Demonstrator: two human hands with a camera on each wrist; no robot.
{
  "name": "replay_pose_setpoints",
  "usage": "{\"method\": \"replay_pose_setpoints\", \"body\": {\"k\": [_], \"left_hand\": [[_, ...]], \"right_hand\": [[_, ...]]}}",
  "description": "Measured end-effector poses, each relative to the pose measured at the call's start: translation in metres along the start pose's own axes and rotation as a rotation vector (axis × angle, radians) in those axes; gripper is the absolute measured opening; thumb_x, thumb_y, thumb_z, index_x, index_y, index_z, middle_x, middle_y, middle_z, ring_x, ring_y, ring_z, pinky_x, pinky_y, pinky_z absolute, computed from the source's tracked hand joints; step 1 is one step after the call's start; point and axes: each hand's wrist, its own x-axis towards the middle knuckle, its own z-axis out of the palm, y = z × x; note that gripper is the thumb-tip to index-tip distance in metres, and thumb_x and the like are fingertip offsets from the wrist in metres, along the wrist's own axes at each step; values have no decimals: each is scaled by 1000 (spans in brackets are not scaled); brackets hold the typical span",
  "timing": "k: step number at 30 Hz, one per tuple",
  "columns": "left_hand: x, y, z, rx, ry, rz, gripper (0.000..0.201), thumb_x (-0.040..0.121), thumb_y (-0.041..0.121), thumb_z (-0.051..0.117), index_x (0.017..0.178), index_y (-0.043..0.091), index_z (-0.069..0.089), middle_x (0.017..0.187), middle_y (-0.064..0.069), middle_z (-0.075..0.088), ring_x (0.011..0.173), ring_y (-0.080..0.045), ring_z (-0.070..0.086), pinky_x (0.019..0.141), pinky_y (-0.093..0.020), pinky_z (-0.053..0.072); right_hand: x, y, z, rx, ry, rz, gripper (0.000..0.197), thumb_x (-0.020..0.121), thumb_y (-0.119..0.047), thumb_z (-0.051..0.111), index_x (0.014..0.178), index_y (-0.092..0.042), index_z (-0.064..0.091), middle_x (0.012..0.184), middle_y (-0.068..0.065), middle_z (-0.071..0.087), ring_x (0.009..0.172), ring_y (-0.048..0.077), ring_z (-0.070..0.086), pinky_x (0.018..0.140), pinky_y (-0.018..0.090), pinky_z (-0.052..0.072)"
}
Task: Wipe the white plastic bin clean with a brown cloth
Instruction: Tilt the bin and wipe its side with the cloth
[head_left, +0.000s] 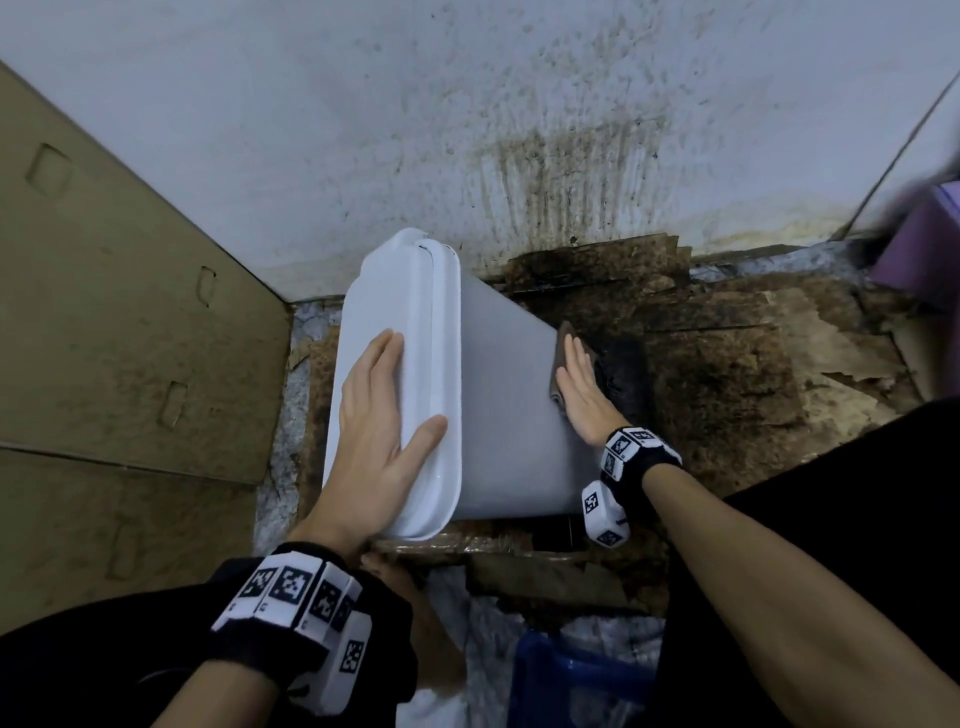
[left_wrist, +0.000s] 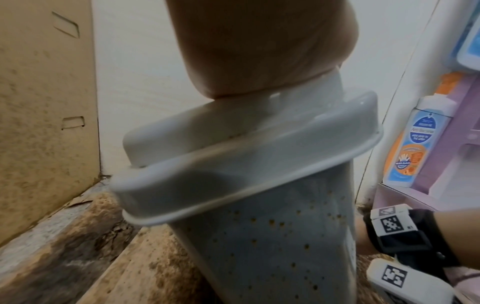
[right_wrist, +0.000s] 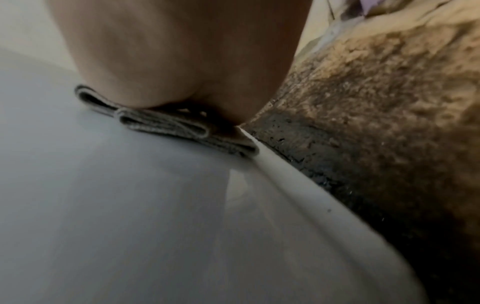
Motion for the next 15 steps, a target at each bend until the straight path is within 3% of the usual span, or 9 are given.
{"method": "replay_pose_setpoints", "body": {"k": [5, 7, 11, 15], "left_hand": [[0, -1, 1, 24, 5, 6, 83, 96, 56, 42, 162, 16, 12, 169, 4, 9, 156, -8, 3, 127, -29, 4], [0, -3, -1, 28, -11, 0, 83, 96, 56, 41, 162, 16, 11, 169, 3, 8, 156, -8, 2, 127, -33, 5], [0, -1, -2, 46, 3, 7, 84, 96, 56, 41, 162, 14, 13, 169, 1, 9, 156, -9, 3, 126, -27, 3], [1, 1, 1, 61, 11, 20, 84, 96, 57, 41, 162, 12, 14, 169, -2, 11, 157, -11, 4, 124, -21, 1]], "right_hand": [[5, -2, 6, -26, 23, -31, 46, 109, -3, 16, 150, 19, 13, 165, 19, -16, 154, 33, -20, 123, 39, -16], [4, -6, 15, -39, 57, -78, 44, 108, 0, 18, 148, 20, 18, 165, 19, -14, 154, 32, -18, 125, 45, -13], [-7, -38, 28, 12, 130, -217, 51, 110, -10, 17, 157, 2, 1, 166, 6, -11, 149, 16, -20, 125, 41, -13], [-19, -73, 38, 174, 137, -292, 54, 112, -24, 20, 161, -21, -3, 165, -11, -15, 153, 15, -21, 125, 34, -11]]}}
